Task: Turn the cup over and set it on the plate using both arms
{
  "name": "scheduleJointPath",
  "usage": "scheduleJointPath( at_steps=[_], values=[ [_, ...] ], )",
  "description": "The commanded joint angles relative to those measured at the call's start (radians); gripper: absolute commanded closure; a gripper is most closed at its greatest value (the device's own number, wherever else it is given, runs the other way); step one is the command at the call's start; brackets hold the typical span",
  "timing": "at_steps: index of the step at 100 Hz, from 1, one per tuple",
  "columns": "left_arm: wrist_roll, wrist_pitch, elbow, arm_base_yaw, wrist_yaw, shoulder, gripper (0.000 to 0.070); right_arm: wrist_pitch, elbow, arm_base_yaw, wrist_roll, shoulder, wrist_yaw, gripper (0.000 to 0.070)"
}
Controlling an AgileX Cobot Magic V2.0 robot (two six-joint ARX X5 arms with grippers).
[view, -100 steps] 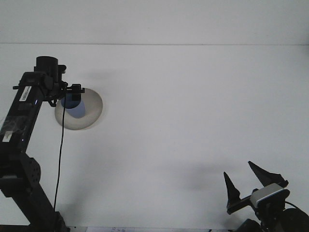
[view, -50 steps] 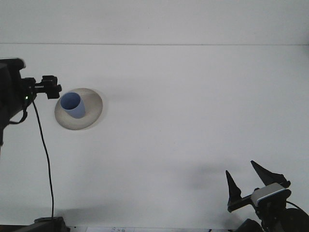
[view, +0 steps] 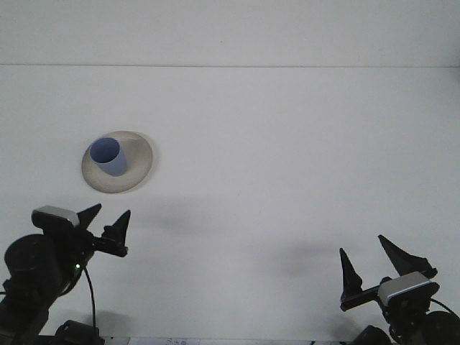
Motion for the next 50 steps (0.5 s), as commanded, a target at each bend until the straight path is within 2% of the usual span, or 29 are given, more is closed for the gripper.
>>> scheduleJointPath(
  at_steps=[1, 17, 21, 23, 24, 25, 26, 30, 32, 34, 50],
  values=[
    [-0.055, 0.016, -0.051, -0.012, 0.003, -0.046, 0.0226, 0.009, 0.003, 0.008, -0.011, 0.000, 0.000, 0.0124],
    [-0.061, 0.016, -0.127, -0.034, 0.016, -0.150, 0.0246, 0.009, 0.003, 0.008, -0.011, 0.000, -0.001, 0.0125],
    [-0.060, 0.021, -0.127, -0.035, 0.015, -0.163, 0.0294, 0.009, 0.003, 0.008, -0.011, 0.000, -0.005, 0.0168],
    [-0.060, 0.026, -0.127, -0.035, 0.015, -0.168, 0.0350, 0.009, 0.003, 0.008, -0.010, 0.000, -0.006, 0.0245],
    [-0.060, 0.029, -0.127, -0.035, 0.015, -0.171, 0.0391, 0.009, 0.003, 0.008, -0.010, 0.000, -0.006, 0.0267],
    [-0.060, 0.032, -0.127, -0.035, 0.015, -0.172, 0.0432, 0.009, 0.003, 0.008, -0.010, 0.000, -0.006, 0.0333],
    [-0.060, 0.034, -0.127, -0.035, 0.015, -0.174, 0.0480, 0.009, 0.003, 0.008, -0.010, 0.000, -0.006, 0.0361],
    [-0.061, 0.040, -0.127, -0.035, 0.016, -0.181, 0.0691, 0.008, 0.003, 0.008, -0.010, 0.000, -0.006, 0.0607],
    [-0.062, 0.041, -0.127, -0.035, 0.016, -0.184, 0.0700, 0.008, 0.003, 0.008, -0.010, 0.000, -0.005, 0.0700],
    [-0.061, 0.044, -0.127, -0.035, 0.017, -0.185, 0.0680, 0.008, 0.003, 0.008, -0.011, 0.000, -0.004, 0.0700],
    [-0.060, 0.039, -0.126, -0.035, 0.015, -0.185, 0.0684, 0.005, 0.003, 0.008, -0.011, 0.000, -0.003, 0.0692]
  ],
)
